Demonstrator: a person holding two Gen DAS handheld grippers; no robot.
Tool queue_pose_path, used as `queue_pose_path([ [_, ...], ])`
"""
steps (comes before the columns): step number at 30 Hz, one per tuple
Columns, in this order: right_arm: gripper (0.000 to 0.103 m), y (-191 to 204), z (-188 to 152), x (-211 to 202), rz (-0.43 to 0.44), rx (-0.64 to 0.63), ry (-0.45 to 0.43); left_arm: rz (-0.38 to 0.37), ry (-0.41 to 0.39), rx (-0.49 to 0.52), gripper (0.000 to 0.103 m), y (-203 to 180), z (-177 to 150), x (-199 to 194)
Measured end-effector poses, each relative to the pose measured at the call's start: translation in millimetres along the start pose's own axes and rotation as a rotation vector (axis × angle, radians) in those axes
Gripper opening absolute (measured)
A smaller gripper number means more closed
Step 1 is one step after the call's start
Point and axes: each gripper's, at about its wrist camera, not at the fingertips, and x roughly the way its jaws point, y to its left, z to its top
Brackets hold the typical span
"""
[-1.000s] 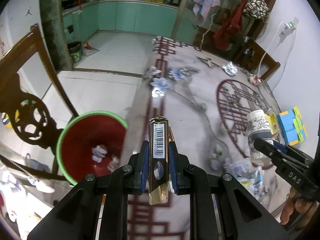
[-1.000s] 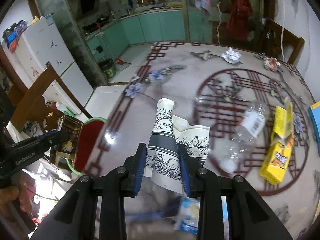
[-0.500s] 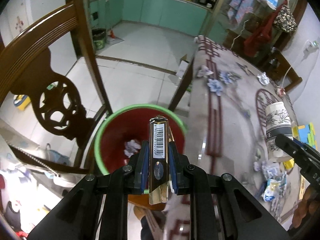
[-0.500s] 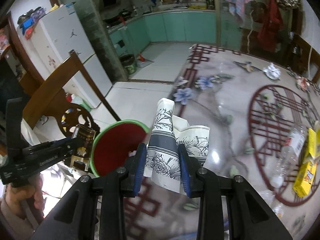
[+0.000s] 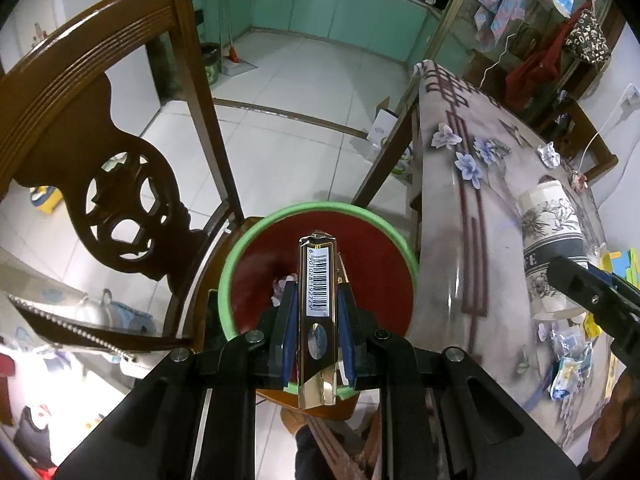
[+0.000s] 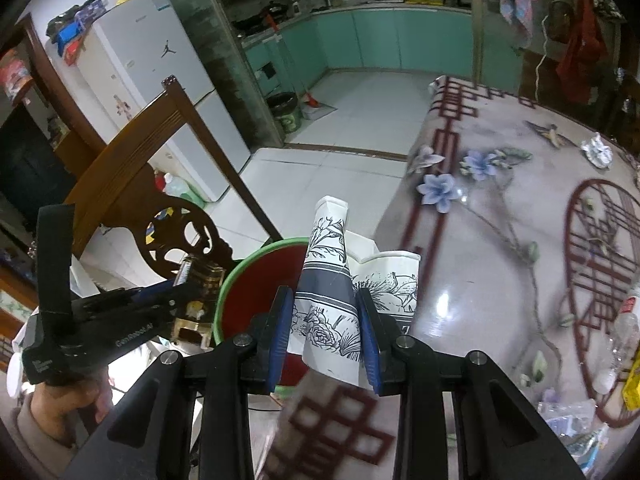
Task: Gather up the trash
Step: 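Carry the cup and wrapper over the bucket and open both grippers to drop them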
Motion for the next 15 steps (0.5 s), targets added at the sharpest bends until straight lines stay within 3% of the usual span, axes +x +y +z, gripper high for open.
queue_pose_path([
  [15, 0.030, 15.2, 7.4, 29.4, 0.077, -0.024, 0.047, 0.000, 0.028, -0.003, 0.018, 8.4, 8.8, 17.4],
])
